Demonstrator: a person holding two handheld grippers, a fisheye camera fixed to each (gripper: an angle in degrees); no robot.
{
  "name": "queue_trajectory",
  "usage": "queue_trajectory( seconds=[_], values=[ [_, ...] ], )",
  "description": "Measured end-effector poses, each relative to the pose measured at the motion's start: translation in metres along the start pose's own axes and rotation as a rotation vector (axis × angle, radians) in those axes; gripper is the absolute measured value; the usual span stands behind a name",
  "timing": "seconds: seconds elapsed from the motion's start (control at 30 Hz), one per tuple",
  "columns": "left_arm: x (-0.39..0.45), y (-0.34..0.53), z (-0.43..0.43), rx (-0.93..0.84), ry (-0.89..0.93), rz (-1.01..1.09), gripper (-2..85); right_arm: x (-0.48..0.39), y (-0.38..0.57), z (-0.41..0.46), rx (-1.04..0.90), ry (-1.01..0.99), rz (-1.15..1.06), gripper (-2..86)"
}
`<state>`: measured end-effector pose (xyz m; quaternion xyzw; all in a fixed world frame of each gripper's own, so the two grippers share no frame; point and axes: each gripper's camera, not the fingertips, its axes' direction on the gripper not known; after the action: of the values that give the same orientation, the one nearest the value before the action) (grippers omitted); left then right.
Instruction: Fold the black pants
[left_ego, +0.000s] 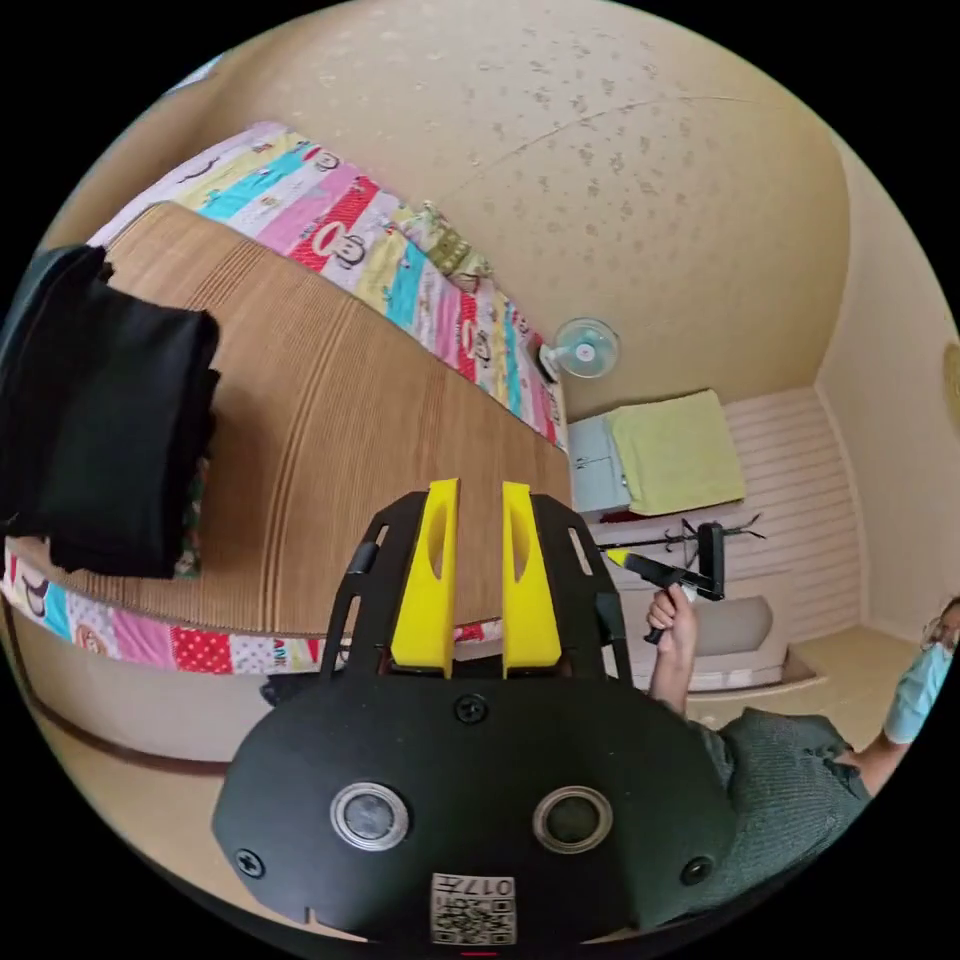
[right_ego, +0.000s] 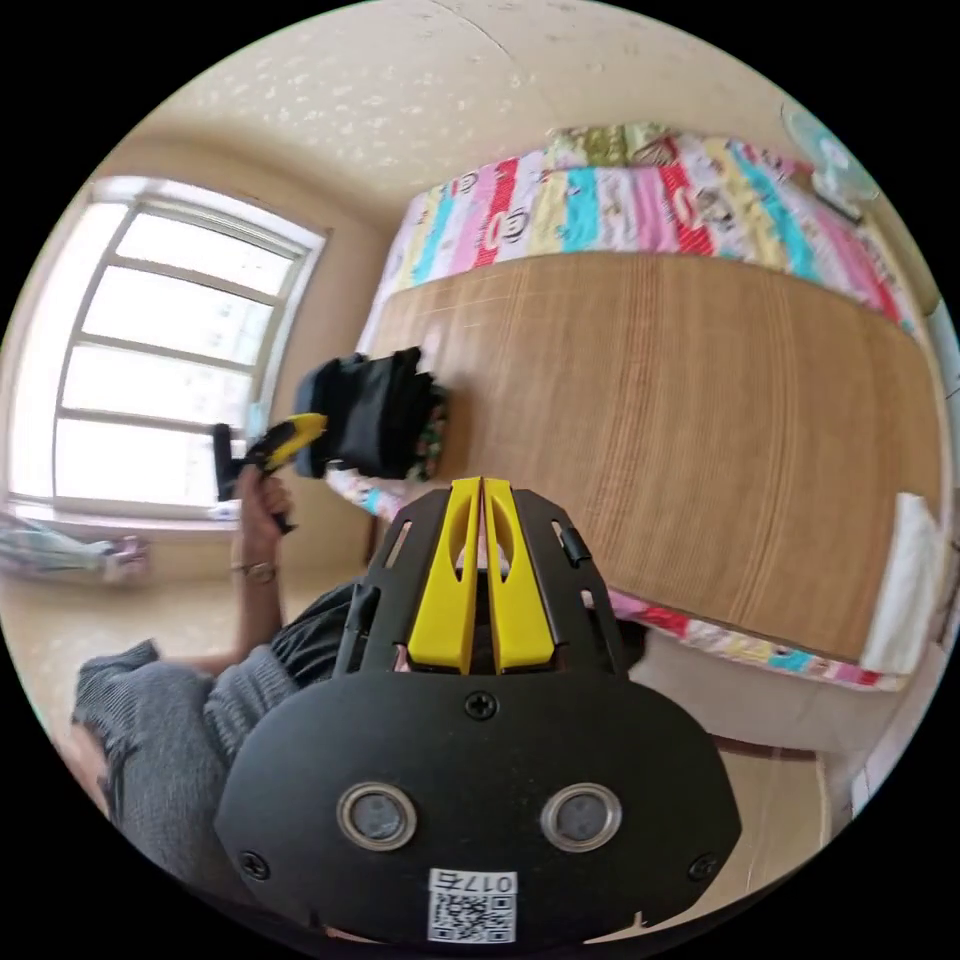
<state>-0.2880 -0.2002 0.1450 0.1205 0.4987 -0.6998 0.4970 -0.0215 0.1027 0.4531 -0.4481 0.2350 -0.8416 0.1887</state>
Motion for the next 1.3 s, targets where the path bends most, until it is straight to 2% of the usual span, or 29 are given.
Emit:
queue_trajectory(
  seconds=[0.03, 0.1, 0.13, 0.27, 0.37, 0.47, 0.57, 0.63, 0.67, 0.7, 0.73, 0.8, 0.87, 0.97, 1.03, 1.1, 1.2, 1.3],
  values=[
    [-0.008, 0.0, -0.004, 0.01, -0.074, -0.02, 7.5, 0.005, -0.002, 0.005, -0.001, -0.155, -0.014, 0.5],
    [-0.032, -0.004, -0.023, 0.054, -0.381, -0.064, 9.1, 0.009, -0.006, 0.013, 0.008, -0.313, -0.002, 0.5],
    [-0.039, -0.006, -0.027, 0.057, -0.432, -0.076, 9.9, 0.009, -0.008, 0.018, 0.008, -0.352, 0.029, 0.5],
    [-0.082, -0.04, -0.042, 0.023, -0.521, -0.118, 16.1, -0.01, -0.019, 0.035, -0.01, -0.389, 0.072, 0.5],
    [-0.098, -0.073, -0.015, -0.104, -0.63, -0.053, 17.4, -0.04, -0.032, 0.051, -0.032, -0.392, 0.098, 0.5],
    [-0.115, -0.095, 0.029, -0.24, -0.694, -0.016, 16.6, -0.082, -0.044, 0.069, -0.063, -0.383, 0.074, 0.4],
    [-0.136, -0.105, 0.052, -0.291, -0.867, -0.065, 10.6, -0.121, -0.052, 0.085, -0.097, -0.351, 0.075, 0.4],
    [-0.147, -0.109, 0.045, -0.293, -0.812, -0.116, 8.3, -0.144, -0.054, 0.095, -0.107, -0.332, 0.094, 0.5],
    [-0.155, -0.112, 0.031, -0.269, -0.699, -0.17, 5.6, -0.149, -0.055, 0.097, -0.105, -0.333, 0.1, 0.5],
    [-0.166, -0.112, 0.008, -0.207, -0.503, -0.227, 3.4, -0.158, -0.055, 0.1, -0.095, -0.346, 0.11, 0.5],
    [-0.172, -0.11, -0.005, -0.167, -0.388, -0.254, 2.6, -0.166, -0.057, 0.102, -0.077, -0.368, 0.117, 0.5],
    [-0.179, -0.107, -0.057, 0.042, 0.085, -0.186, 0.7, -0.177, -0.06, 0.106, -0.049, -0.404, 0.129, 0.6],
    [-0.163, -0.112, -0.09, 0.118, 0.263, -0.063, 0.0, -0.19, -0.066, 0.11, -0.036, -0.426, 0.135, 0.6],
    [-0.091, -0.122, -0.127, 0.131, 0.234, 0.209, -0.5, -0.217, -0.086, 0.121, -0.054, -0.434, 0.12, 0.9],
    [-0.053, -0.119, -0.143, 0.167, 0.328, 0.327, -0.5, -0.245, -0.107, 0.127, -0.06, -0.443, 0.076, 1.4],
    [-0.001, -0.104, -0.167, 0.246, 0.51, 0.525, -0.5, -0.267, -0.123, 0.13, -0.066, -0.45, 0.035, 2.0],
    [0.045, -0.077, -0.189, 0.335, 0.636, 0.66, -0.3, -0.302, -0.147, 0.136, -0.066, -0.476, -0.035, 4.5],
    [0.082, -0.055, -0.172, 0.242, 0.634, 0.735, -0.2, -0.326, -0.164, 0.143, -0.059, -0.5, -0.065, 8.2]
  ],
)
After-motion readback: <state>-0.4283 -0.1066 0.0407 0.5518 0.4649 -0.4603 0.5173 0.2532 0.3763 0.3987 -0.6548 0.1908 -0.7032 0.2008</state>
